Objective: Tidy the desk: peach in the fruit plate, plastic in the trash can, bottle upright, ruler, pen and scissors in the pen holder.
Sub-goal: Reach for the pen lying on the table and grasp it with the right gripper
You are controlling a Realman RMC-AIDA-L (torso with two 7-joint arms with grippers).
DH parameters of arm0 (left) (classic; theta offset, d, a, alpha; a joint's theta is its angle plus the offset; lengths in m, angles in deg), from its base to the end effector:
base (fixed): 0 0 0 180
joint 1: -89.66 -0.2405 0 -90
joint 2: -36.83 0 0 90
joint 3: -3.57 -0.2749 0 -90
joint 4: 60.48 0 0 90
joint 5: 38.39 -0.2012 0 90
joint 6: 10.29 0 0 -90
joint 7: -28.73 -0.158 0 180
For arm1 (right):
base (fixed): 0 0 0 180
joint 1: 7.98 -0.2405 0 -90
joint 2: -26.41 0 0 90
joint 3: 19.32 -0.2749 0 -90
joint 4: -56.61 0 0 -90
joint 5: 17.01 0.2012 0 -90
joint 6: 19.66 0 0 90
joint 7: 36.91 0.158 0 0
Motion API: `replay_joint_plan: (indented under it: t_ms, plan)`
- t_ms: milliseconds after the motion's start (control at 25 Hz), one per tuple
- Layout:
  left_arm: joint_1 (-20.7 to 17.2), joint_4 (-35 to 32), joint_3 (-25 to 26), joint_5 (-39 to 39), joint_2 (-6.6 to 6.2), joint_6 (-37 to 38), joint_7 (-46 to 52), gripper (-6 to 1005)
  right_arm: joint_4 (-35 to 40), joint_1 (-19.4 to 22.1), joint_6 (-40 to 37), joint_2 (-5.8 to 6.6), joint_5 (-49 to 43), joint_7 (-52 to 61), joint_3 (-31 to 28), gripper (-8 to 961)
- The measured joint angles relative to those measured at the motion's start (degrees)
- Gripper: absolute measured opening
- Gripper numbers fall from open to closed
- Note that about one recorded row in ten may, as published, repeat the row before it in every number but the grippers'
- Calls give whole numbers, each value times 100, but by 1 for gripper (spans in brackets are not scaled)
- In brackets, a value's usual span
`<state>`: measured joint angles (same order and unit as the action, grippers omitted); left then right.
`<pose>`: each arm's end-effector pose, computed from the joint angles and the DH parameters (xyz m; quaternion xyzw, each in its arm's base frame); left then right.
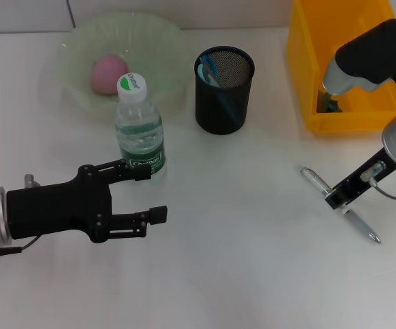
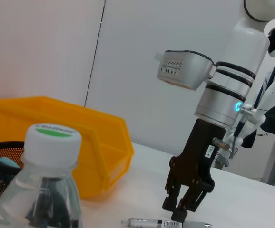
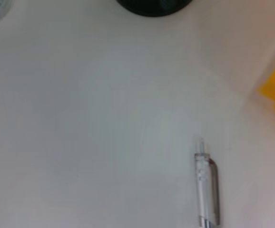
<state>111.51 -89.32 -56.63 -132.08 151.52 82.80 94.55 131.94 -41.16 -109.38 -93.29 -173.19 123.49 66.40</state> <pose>-0.2853 0.2773 -0.0331 -0.9376 -0.1701 -0.2929 0.0786 0.2280 0.3439 -0.0353 -0.8579 0.4073 -0.2424 0.1986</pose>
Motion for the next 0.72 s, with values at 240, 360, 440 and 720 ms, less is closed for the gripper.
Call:
replay_joint_plan:
  t_ms: [240,360,440,720]
  plan:
    - [0,36,-1,-2,0,-39,-31,832,-227,5,208,0,67,-18,126,332]
    - [-6,36,0,-8,0,-49,-32,832,-235,5,217,0,67,-20,129,315]
    - [-12,36,-1,-9,0,-57,-33,832,-237,5,227,1,67,-26,131,303]
    - [-32,36,0,-9,16,-63,-34,832,-302,5,252,9,48,-74,141,262]
